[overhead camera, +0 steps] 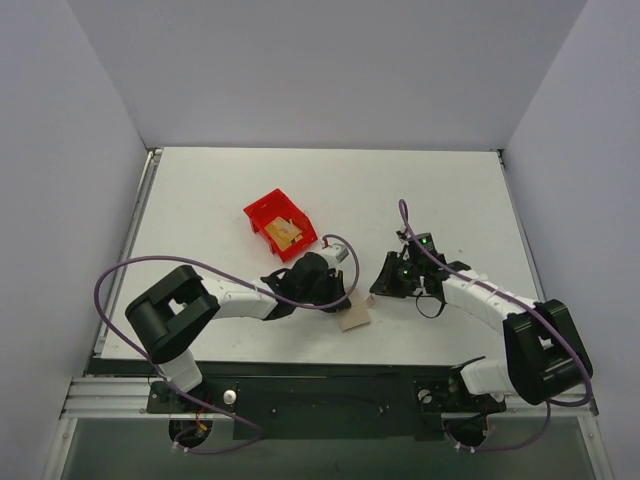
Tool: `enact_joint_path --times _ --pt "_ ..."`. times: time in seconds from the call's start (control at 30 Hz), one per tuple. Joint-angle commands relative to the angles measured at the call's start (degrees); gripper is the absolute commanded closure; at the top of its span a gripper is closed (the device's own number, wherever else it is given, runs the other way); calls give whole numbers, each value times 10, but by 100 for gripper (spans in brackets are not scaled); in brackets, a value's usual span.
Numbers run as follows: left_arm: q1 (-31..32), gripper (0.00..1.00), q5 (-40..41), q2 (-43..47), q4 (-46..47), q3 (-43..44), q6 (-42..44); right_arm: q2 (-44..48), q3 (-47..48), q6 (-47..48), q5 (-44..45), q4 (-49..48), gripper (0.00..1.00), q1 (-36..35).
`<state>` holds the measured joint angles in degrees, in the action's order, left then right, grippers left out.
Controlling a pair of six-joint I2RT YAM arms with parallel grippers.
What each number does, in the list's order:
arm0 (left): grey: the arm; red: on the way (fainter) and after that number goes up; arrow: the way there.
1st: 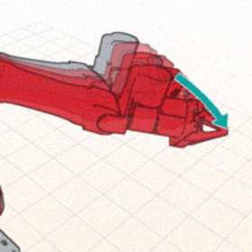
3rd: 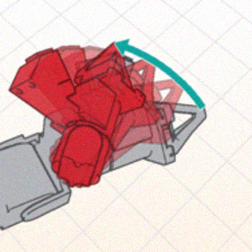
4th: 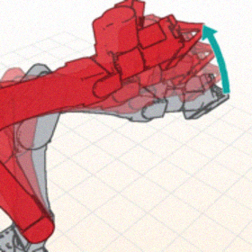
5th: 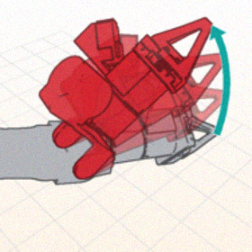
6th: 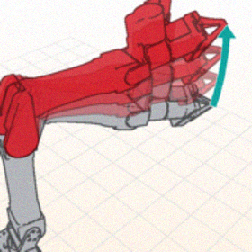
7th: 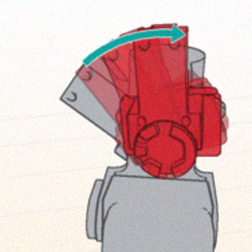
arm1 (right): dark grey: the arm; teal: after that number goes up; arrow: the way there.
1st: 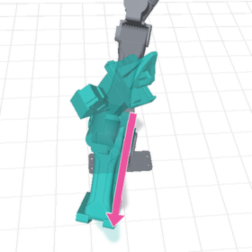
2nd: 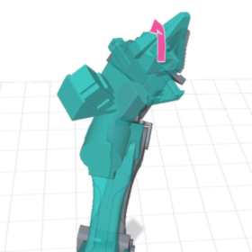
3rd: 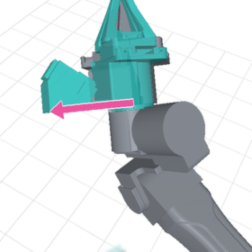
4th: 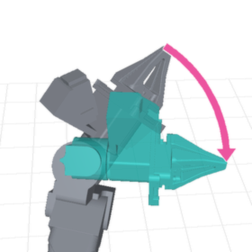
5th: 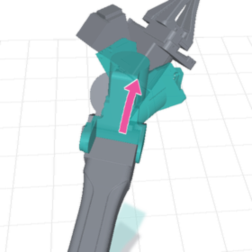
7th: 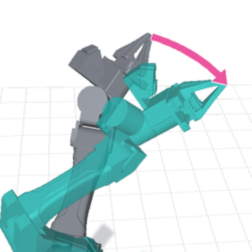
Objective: Put the credit cards into the card holder
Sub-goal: Close the card holder at the center of the board.
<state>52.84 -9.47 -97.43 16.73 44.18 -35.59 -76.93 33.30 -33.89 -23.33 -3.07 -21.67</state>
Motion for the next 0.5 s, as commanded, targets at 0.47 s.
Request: enact_joint_path --times 0.47 --pt "2 95 -10 -6 31 -12 -3 -54 -59 -106 -192 -222 85 9"
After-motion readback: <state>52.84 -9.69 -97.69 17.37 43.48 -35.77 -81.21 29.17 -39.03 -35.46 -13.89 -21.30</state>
